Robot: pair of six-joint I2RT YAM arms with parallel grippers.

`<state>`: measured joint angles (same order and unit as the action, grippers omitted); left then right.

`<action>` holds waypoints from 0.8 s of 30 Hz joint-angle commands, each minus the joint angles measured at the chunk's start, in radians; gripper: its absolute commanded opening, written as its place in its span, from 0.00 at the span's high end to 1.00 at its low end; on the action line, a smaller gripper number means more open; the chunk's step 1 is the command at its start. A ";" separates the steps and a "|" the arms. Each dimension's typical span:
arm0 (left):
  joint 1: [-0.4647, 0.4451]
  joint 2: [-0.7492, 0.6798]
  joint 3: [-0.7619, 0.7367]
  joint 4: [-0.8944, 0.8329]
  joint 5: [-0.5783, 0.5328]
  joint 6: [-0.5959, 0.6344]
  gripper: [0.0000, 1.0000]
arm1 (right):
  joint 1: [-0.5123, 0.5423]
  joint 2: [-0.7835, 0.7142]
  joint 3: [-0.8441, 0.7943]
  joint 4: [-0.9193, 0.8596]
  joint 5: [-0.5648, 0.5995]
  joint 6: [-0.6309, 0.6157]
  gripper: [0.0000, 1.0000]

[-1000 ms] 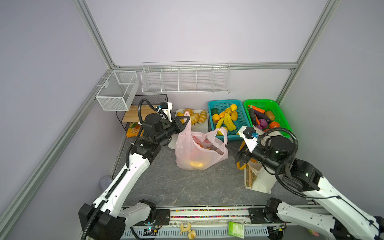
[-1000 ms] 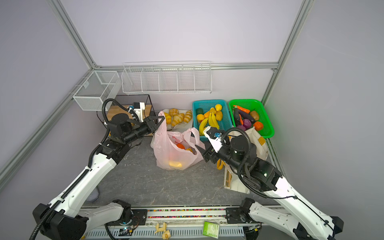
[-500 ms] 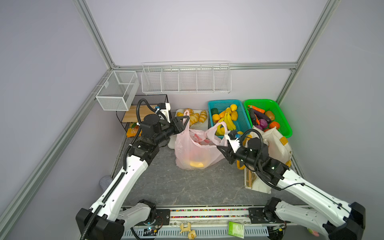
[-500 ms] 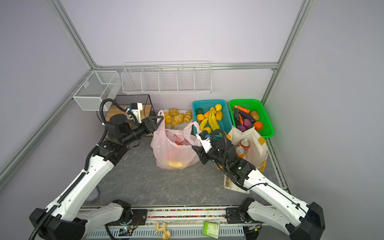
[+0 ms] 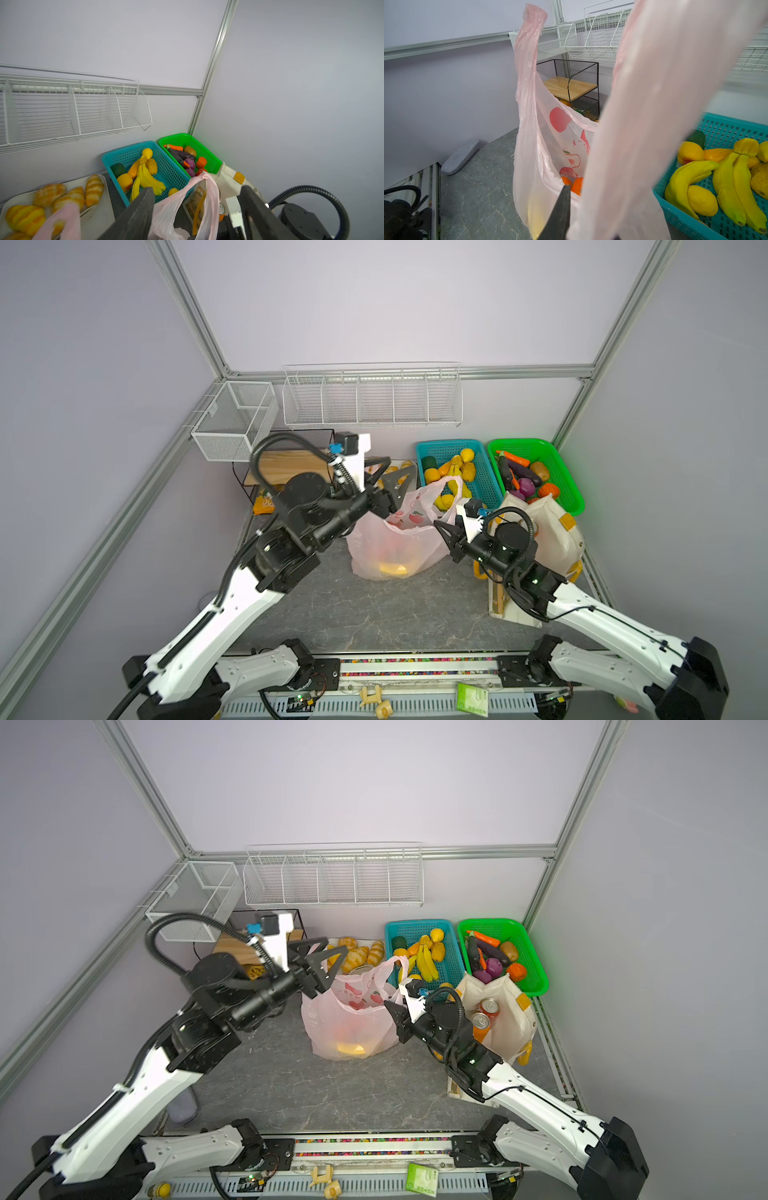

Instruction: Place the mixed food into the grocery bags and tie them

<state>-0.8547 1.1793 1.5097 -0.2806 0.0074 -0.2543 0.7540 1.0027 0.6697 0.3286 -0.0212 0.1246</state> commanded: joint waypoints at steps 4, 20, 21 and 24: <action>-0.018 0.284 0.278 -0.269 0.154 0.053 0.32 | -0.004 0.001 -0.044 0.108 0.039 -0.054 0.81; -0.045 0.565 0.551 -0.456 0.221 0.103 0.23 | -0.005 0.008 -0.044 0.096 0.053 -0.066 0.81; -0.045 0.570 0.552 -0.457 0.217 0.112 0.25 | -0.005 0.008 -0.045 0.095 0.055 -0.067 0.81; -0.046 0.585 0.554 -0.450 0.218 0.119 0.36 | -0.004 0.010 -0.043 0.093 0.057 -0.068 0.81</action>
<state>-0.8955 1.7443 2.0312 -0.6933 0.2218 -0.1650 0.7540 1.0073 0.6338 0.3870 0.0219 0.0742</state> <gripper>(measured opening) 0.650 0.186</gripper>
